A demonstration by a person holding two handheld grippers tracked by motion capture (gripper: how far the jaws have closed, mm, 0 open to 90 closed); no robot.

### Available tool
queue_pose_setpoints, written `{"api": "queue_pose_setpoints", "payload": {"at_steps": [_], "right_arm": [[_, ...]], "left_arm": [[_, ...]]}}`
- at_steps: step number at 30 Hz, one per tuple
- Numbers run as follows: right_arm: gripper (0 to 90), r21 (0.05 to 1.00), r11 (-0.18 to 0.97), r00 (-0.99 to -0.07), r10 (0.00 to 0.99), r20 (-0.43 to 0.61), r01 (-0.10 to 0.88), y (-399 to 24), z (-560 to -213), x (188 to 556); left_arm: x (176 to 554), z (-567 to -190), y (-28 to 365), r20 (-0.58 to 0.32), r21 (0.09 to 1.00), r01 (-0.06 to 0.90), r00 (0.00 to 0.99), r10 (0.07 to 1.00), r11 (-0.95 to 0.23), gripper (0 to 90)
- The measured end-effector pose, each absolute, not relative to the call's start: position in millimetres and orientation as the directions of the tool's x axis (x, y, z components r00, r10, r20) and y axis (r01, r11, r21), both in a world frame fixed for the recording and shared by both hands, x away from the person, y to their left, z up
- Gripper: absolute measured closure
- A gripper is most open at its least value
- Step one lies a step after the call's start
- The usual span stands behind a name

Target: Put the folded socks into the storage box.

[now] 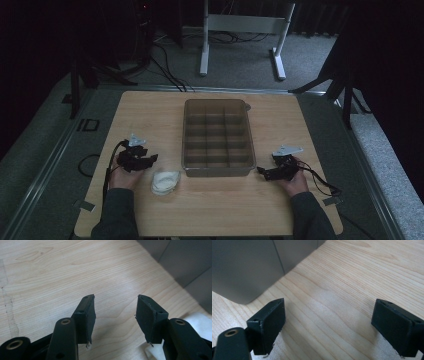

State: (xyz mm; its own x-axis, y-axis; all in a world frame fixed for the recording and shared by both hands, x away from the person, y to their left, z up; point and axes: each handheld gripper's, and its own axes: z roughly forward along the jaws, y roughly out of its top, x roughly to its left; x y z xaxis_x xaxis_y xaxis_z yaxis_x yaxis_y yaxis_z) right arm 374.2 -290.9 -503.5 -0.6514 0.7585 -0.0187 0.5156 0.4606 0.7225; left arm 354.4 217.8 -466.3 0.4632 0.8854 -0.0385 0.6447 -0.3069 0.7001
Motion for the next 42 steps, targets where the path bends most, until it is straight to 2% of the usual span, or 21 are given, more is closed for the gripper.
{"api": "queue_pose_setpoints", "payload": {"at_steps": [18, 42], "right_arm": [[11.5, 0.723, 0.459, -0.651, 0.759, -0.018, 0.516, -291, -504, 373], [11.4, 0.723, 0.459, -0.651, 0.759, -0.017, 0.516, -291, -504, 372]], "left_arm": [[349, -441, 230, -0.057, 0.715, 0.611, 0.535, 0.843, -0.340, 52.2], [344, -426, 223, -0.007, 0.662, 0.589, 0.624, 0.781, -0.464, 52.1]]}}
